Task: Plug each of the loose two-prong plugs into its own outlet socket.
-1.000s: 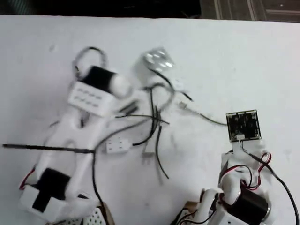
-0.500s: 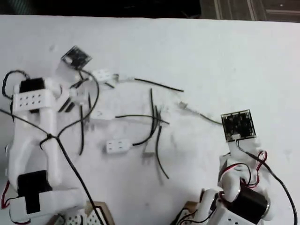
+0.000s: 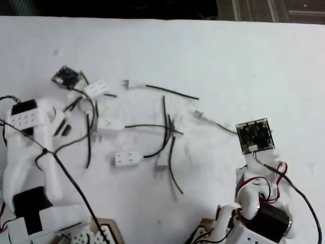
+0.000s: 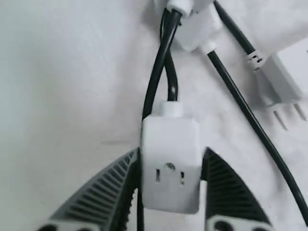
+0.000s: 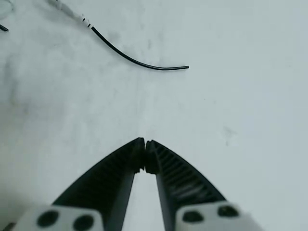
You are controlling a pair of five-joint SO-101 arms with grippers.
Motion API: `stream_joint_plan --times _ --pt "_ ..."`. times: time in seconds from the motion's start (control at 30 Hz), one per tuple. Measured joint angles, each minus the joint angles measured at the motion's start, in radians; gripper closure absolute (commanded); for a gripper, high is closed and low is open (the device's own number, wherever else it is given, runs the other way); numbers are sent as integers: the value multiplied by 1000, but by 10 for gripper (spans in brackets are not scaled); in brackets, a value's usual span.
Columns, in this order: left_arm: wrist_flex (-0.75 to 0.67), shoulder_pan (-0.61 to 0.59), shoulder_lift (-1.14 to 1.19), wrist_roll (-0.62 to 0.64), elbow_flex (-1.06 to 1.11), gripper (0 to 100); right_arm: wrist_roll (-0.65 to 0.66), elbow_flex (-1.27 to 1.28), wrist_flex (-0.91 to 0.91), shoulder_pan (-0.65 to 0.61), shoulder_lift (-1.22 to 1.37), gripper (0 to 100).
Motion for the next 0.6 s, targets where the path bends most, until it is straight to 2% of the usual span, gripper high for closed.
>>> stream_joint_plan --times 0.2,0.37,0.47,0.6 --pt "153 -14 -175 71 -80 678 0 0 0 0 0 978" --pt "276 94 -333 106 -104 683 2 0 0 0 0 978" --pt "270 207 -351 163 -72 683 2 0 0 0 0 978" --pt "152 367 -293 219 29 680 0 25 0 0 0 978"
